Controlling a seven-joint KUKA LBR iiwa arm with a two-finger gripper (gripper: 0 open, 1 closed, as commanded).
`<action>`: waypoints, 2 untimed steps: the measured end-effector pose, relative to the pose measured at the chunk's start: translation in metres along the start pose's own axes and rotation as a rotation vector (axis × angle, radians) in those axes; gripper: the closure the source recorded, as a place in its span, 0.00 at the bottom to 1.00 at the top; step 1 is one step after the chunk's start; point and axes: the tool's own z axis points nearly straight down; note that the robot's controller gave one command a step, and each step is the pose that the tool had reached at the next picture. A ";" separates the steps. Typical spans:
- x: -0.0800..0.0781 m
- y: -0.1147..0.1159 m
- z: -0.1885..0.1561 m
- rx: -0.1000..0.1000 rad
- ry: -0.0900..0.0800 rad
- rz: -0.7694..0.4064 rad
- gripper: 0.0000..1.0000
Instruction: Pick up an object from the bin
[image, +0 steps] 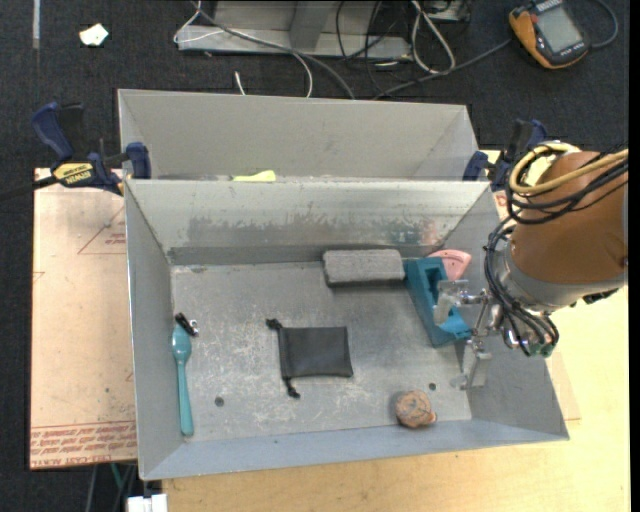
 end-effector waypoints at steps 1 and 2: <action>0.000 0.000 0.000 0.000 0.000 0.000 0.00; -0.002 0.060 0.032 -0.001 -0.002 0.018 0.00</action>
Offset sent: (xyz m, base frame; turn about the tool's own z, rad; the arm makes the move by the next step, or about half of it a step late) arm 0.0023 0.0925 -0.0489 0.0213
